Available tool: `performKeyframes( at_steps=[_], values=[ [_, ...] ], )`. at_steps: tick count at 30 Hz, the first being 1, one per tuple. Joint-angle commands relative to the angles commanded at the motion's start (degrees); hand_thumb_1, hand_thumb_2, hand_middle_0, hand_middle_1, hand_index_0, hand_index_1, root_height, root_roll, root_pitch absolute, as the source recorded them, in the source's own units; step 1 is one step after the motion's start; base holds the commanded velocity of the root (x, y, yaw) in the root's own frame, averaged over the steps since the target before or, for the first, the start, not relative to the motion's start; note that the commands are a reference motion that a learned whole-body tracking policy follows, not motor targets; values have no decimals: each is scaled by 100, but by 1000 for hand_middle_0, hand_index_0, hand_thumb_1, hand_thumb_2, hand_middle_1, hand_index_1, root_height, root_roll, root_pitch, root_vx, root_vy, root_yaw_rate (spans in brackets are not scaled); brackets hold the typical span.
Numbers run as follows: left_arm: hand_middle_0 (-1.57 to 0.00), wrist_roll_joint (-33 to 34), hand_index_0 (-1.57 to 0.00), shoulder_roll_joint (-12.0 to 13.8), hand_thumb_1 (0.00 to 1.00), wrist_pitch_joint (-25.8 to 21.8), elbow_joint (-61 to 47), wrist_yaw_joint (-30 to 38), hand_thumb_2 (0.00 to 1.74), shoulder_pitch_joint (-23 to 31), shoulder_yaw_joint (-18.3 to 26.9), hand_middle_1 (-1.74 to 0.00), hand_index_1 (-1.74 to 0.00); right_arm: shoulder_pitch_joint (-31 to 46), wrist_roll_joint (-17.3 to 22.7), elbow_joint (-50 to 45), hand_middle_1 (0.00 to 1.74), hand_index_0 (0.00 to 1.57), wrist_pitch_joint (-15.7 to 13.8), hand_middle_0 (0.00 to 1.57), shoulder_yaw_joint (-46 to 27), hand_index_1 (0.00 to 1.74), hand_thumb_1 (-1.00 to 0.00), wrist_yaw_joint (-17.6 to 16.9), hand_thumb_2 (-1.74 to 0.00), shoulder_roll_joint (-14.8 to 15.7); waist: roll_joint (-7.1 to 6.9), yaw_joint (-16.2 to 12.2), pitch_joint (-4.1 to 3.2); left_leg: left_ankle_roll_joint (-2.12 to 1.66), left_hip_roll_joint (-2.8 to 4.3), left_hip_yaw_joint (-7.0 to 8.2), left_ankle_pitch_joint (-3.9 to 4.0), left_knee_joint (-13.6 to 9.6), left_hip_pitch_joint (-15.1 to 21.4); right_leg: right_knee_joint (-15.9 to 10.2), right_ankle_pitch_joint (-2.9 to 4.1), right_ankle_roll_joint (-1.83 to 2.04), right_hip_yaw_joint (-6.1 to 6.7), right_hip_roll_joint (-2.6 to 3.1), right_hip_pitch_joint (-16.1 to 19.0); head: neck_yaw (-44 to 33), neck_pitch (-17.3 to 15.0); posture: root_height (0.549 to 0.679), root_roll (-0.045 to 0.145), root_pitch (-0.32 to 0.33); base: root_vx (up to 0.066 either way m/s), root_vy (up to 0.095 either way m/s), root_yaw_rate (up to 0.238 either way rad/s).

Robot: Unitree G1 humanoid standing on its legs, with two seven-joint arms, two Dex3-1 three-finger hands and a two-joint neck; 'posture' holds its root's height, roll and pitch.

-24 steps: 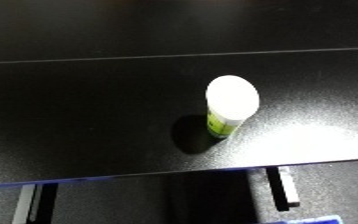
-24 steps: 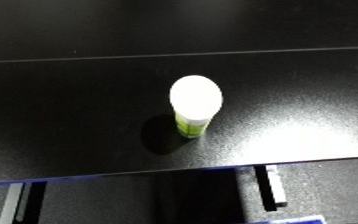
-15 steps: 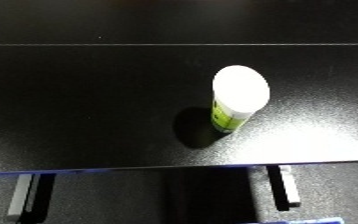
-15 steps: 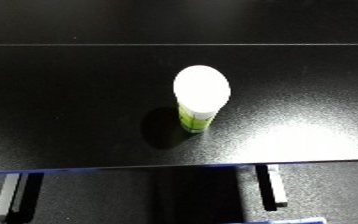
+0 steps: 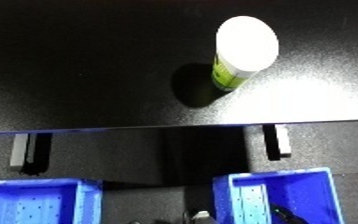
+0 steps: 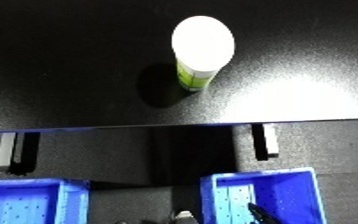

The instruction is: Pick up the object and place it into the box

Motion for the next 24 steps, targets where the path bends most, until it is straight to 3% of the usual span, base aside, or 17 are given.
performKeyframes(
  at_steps=[4, 8, 11, 14, 16, 20, 24],
  values=[
    [0, 136, 0, -36, 0, -12, 53, -12, 0, 66, 19, 0, 0, 90, -119, 62, 0, 0, -43, 0, 88, 0, 0, 253, 0, 12, -21, 13, -24, 16, -1, 10, -47, -35, 152, -46, -5, 21, -15, -37, 144, 40, -236, 611, 38, -45, 59, 8, 0],
    [0, 275, 0, -77, 0, -68, 118, -20, 0, 138, 46, 0, 0, 148, -205, 144, 0, 0, -77, 0, 107, 0, 0, 395, 0, 42, -29, 23, -61, 25, 4, 21, -57, -97, 285, -95, -12, 40, -34, -62, 256, 78, -247, 612, 38, -55, 57, 3, -11],
    [0, 363, 0, -74, 0, -73, 127, -24, 0, 150, 84, 0, 0, 141, -267, 65, 0, 0, 69, 0, 192, 0, 0, 924, 0, 57, -40, 31, -73, 19, 18, 31, -43, -162, 360, -149, -10, 42, -46, -66, 331, 94, -120, 613, 37, -59, 26, -5, 22],
    [0, 418, 0, 2, 0, -20, 35, -26, 0, 210, 111, 0, 0, 178, -113, -446, 0, 0, 480, 0, 360, 0, 0, 1860, 0, -40, -76, 33, -68, 11, 41, 40, -35, -195, 408, -172, -13, 43, -60, -75, 383, 50, 0, 614, 35, -64, 13, -24, 32],
    [0, 414, 0, 83, 0, 10, -59, -24, 0, 307, 120, 0, 0, 274, 125, -1184, 0, 0, 900, 0, 457, 0, 0, 2292, 0, -194, -118, 21, -66, 9, 61, 48, -27, -207, 418, -180, -11, 46, -67, -82, 397, -61, 106, 614, 34, -65, 4, -35, -11],
    [0, 398, 0, 243, 0, -21, -183, -64, 0, 568, 234, 0, 0, 713, 584, -3227, 0, 0, 1715, 0, 442, 0, 0, 2640, 0, -546, -226, -60, -80, 0, 108, 64, 5, -260, 420, -196, 4, 64, -69, -93, 382, -375, 327, 614, 30, -62, 1, -26, -78],
    [0, 339, 0, 365, 0, -97, -138, -130, 0, 700, 366, 0, 0, 1062, 1123, -4807, 0, 0, 1969, 0, 267, 0, 0, 3054, 0, -871, -328, -165, -109, -14, 172, 82, 23, -297, 407, -182, 7, 91, -75, -112, 336, -593, 544, 612, 27, -58, 8, -13, -105]
  ],
)
